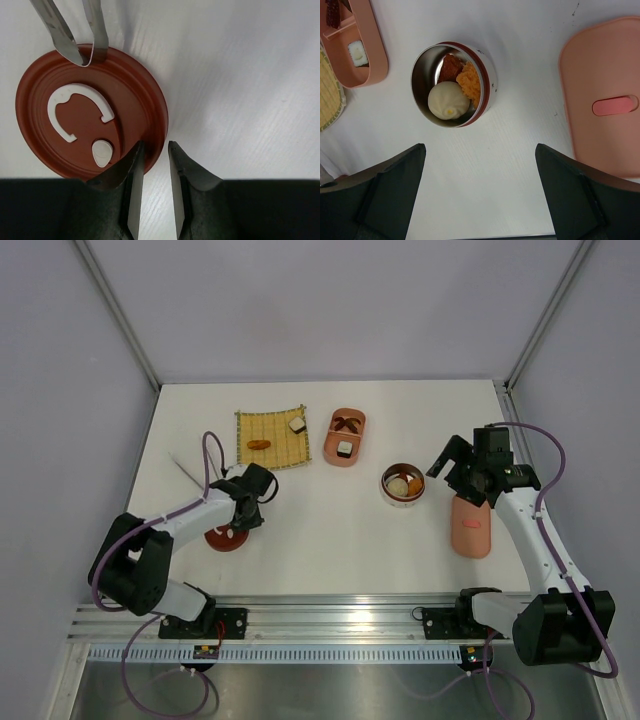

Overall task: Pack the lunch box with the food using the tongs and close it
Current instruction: Move the box lid to the center of the board.

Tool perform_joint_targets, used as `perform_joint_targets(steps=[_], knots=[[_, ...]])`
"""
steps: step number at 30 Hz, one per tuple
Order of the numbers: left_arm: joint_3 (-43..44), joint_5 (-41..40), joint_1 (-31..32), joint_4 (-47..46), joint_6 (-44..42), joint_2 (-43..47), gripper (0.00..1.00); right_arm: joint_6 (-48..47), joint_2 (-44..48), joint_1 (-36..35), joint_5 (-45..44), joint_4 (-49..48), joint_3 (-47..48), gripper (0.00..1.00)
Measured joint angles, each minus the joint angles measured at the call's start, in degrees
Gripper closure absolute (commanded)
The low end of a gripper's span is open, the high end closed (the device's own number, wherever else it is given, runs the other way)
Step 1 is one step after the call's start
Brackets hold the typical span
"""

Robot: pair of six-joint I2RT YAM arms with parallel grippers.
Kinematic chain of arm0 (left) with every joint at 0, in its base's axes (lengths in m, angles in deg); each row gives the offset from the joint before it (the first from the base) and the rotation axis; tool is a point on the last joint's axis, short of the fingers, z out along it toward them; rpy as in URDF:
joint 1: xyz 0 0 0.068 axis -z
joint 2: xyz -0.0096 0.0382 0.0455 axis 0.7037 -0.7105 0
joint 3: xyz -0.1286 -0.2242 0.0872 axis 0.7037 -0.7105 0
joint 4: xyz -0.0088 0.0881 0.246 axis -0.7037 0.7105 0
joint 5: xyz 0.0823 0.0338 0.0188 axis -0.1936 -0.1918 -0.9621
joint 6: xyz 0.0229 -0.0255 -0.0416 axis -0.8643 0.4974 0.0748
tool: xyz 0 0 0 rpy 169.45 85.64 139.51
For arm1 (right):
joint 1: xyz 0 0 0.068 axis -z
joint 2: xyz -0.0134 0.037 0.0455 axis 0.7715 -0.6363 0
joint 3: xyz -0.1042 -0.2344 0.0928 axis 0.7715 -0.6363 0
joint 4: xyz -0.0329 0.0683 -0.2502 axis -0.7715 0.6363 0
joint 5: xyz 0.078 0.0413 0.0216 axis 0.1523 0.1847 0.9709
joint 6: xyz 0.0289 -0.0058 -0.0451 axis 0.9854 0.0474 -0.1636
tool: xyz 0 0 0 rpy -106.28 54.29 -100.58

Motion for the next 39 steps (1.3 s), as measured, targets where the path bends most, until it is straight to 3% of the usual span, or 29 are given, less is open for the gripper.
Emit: perform_joint_targets(steps=[6,14,15,18,23,30,35,39], knots=[[0.76,4.2,4.76,-0.63,0.09,0.37,0.73,0.0,0.0,0.0,0.07,-0.04,-0.04,0.01],[8.94,14.21,16.98,0.0,0.81,-2.38,0.67,-0.2,0.0,0.0,0.94,-0.7,-0.07,0.01],[10.45,15.02,17.81,0.04,0.63,-2.73,0.65,-0.35,0.0,0.0,1.03,-0.7,-0.07,0.0],[14.62,15.5,18.34,0.87,-0.92,-2.29,0.47,-1.22,0.11,-0.24,1.42,-0.92,-0.07,0.0],[16.24,14.73,13.35,1.97,-3.76,2.51,0.45,-1.97,1.2,-3.76,0.9,-1.16,-0.55,0.0],[11.98,12.87,1.81,5.16,-5.64,9.68,0.46,-1.42,-0.48,-22.03,-5.11,-1.55,-0.52,0.05],[9.05,11.76,-5.49,8.33,-5.6,14.36,0.5,0.09,-9.22,-36.7,-7.3,-4.74,0.61,0.14],[6.91,11.65,-11.93,9.33,-5.62,16.46,0.51,0.26,-22.21,-45.05,-5.84,-8.11,4.81,0.16]])
